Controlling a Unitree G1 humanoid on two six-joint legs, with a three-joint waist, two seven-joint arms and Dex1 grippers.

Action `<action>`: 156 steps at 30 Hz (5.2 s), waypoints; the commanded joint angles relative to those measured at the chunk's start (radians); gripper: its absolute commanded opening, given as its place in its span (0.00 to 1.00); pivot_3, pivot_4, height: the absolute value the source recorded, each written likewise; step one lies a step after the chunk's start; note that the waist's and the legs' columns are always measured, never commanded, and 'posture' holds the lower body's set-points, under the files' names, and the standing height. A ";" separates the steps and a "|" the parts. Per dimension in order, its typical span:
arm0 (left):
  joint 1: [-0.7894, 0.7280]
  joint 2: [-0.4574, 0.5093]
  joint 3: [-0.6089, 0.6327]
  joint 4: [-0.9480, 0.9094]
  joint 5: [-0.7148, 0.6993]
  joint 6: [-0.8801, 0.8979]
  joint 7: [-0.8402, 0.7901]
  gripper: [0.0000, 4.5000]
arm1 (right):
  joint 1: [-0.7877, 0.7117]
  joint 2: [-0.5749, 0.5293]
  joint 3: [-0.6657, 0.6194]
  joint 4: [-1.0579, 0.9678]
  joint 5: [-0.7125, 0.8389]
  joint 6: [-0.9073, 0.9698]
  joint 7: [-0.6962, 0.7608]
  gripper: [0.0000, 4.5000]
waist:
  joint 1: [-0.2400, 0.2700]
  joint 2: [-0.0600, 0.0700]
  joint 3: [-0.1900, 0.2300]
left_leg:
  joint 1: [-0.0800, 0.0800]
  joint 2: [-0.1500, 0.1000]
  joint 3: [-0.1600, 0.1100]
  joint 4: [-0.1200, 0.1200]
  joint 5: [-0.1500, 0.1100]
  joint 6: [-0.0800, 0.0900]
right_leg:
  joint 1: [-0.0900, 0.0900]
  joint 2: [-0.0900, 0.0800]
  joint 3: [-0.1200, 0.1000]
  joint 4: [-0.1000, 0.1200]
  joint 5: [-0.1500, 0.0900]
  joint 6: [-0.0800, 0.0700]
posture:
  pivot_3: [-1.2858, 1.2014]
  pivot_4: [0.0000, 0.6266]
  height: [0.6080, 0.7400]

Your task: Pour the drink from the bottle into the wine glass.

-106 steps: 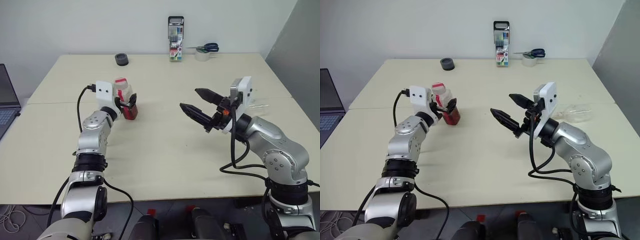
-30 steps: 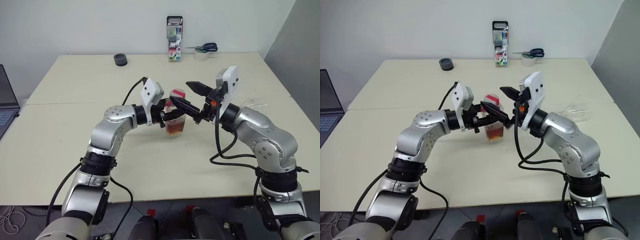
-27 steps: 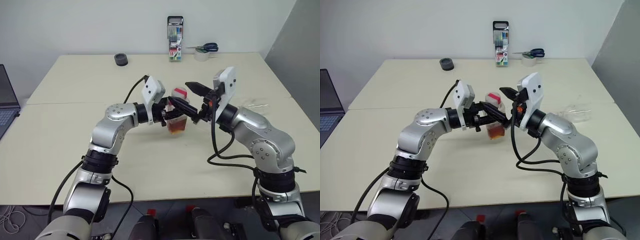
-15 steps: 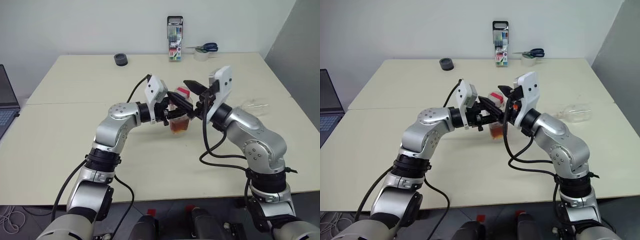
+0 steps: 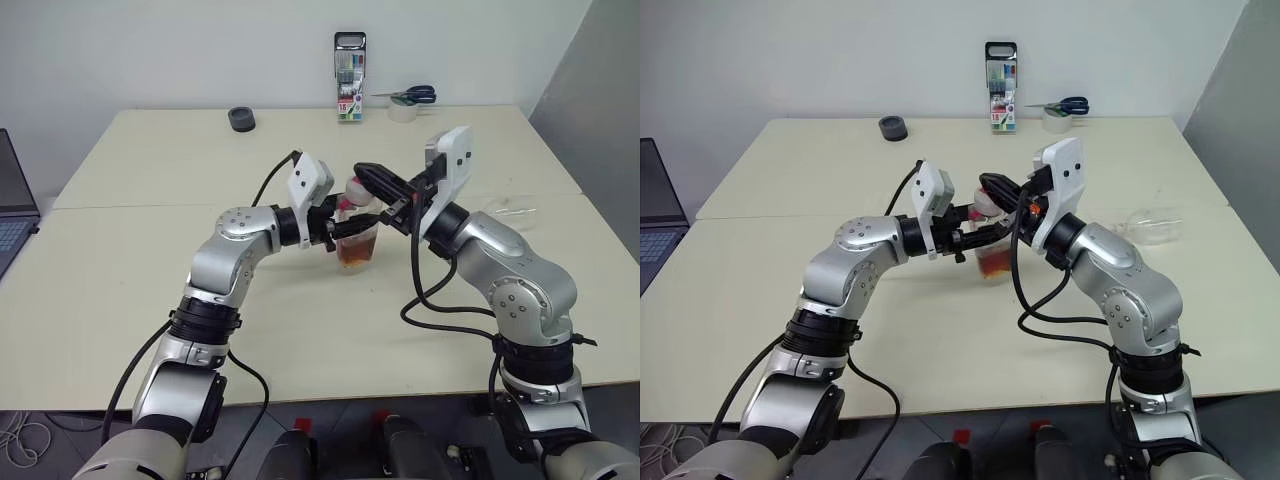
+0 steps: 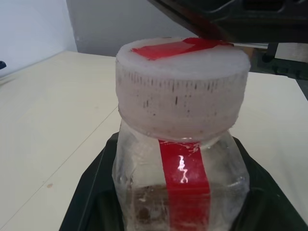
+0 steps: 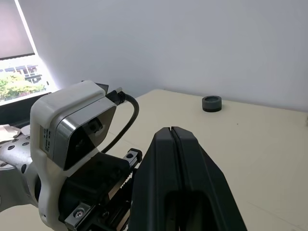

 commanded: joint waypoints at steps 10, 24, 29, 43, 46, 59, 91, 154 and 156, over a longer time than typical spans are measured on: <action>-0.035 -0.004 0.022 -0.030 -0.017 -0.021 -0.002 0.44 | 0.014 -0.022 0.010 -0.004 -0.042 -0.027 0.027 0.77 | 0.000 0.000 0.000 | 0.000 0.000 0.000 0.000 0.000 0.000 | 0.000 0.000 0.000 0.000 0.000 0.000 | 0.52 0.24 1.00; -0.038 -0.009 0.022 -0.030 -0.021 -0.019 0.000 0.44 | 0.015 -0.002 -0.001 -0.001 -0.023 -0.012 0.030 0.77 | 0.000 0.000 0.000 | 0.000 0.000 0.000 0.000 0.000 0.000 | 0.000 0.000 0.000 0.000 0.000 0.000 | 0.52 0.24 1.00; -0.037 -0.012 0.021 -0.036 -0.021 -0.015 0.002 0.44 | 0.017 0.006 -0.010 0.001 -0.009 -0.006 0.033 0.56 | 0.000 0.000 0.000 | 0.000 0.000 0.000 0.000 0.000 0.000 | 0.000 0.000 0.000 0.000 0.000 0.000 | 0.52 0.24 1.00; -0.068 0.034 0.013 -0.147 -0.126 0.110 -0.139 0.44 | -0.082 -0.212 -0.055 0.003 0.207 0.089 0.413 0.41 | -0.001 0.001 0.002 | 0.000 -0.001 0.000 0.000 0.000 0.001 | 0.000 0.001 0.000 -0.001 0.000 0.000 | 0.52 0.24 1.00; -0.089 0.067 0.018 -0.200 -0.198 0.182 -0.201 0.44 | -0.178 -0.309 -0.015 0.071 0.279 0.138 0.646 0.41 | -0.001 0.001 0.002 | 0.000 0.000 0.000 0.000 -0.002 0.004 | 0.001 0.003 -0.001 -0.001 0.000 0.000 | 0.52 0.24 1.00; -0.047 0.087 0.050 -0.232 -0.195 0.176 -0.132 0.44 | -0.039 -0.381 -0.137 0.070 0.217 0.126 0.533 0.64 | 0.006 0.001 0.002 | -0.001 0.000 -0.001 0.001 -0.001 0.001 | 0.002 -0.002 -0.001 -0.003 0.000 0.000 | 0.52 0.24 1.00; -0.011 0.049 0.029 -0.212 -0.163 0.146 -0.046 0.44 | 0.041 -0.103 -0.021 -0.219 0.094 0.047 -0.021 0.51 | 0.001 0.001 0.002 | 0.000 0.000 0.001 0.001 0.000 0.001 | 0.000 0.000 0.001 0.000 0.000 0.000 | 0.52 0.24 1.00; -0.074 0.055 0.020 -0.138 -0.135 0.095 -0.107 0.44 | 0.018 -0.112 -0.076 -0.214 0.167 0.079 0.065 0.41 | 0.001 0.001 0.002 | -0.002 0.000 0.001 0.002 -0.001 0.002 | -0.001 0.000 0.000 -0.001 0.000 0.000 | 0.52 0.24 1.00; -0.072 0.055 0.020 -0.140 -0.135 0.096 -0.105 0.44 | 0.018 -0.116 -0.077 -0.212 0.168 0.077 0.068 0.41 | 0.001 0.001 0.002 | -0.002 0.000 0.001 0.002 -0.001 0.002 | -0.001 0.000 0.000 0.000 0.000 0.000 | 0.52 0.24 1.00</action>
